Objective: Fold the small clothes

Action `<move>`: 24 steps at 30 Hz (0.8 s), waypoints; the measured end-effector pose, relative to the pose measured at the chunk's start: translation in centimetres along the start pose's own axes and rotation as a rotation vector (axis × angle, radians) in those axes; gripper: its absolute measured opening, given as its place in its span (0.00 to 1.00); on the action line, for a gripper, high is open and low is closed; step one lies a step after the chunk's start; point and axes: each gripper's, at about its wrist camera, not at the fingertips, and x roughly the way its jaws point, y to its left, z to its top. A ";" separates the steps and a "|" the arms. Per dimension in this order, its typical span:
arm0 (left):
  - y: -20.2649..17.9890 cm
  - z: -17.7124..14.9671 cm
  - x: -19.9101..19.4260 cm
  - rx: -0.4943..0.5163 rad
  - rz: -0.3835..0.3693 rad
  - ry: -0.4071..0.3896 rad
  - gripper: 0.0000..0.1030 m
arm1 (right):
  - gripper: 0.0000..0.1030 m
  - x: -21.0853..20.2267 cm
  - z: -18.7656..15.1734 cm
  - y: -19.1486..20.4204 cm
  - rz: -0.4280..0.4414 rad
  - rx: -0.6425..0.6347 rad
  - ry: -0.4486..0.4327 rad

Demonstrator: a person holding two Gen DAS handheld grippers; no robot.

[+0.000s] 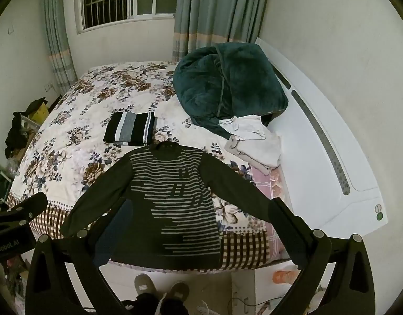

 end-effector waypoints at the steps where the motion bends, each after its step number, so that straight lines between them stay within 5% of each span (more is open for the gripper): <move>1: 0.0 0.0 0.0 0.000 -0.002 0.001 1.00 | 1.00 0.0 0.0 0.0 0.001 0.000 0.000; 24: -0.5 0.5 -0.6 0.000 -0.005 -0.007 1.00 | 1.00 -1.5 0.5 0.3 0.002 -0.002 -0.007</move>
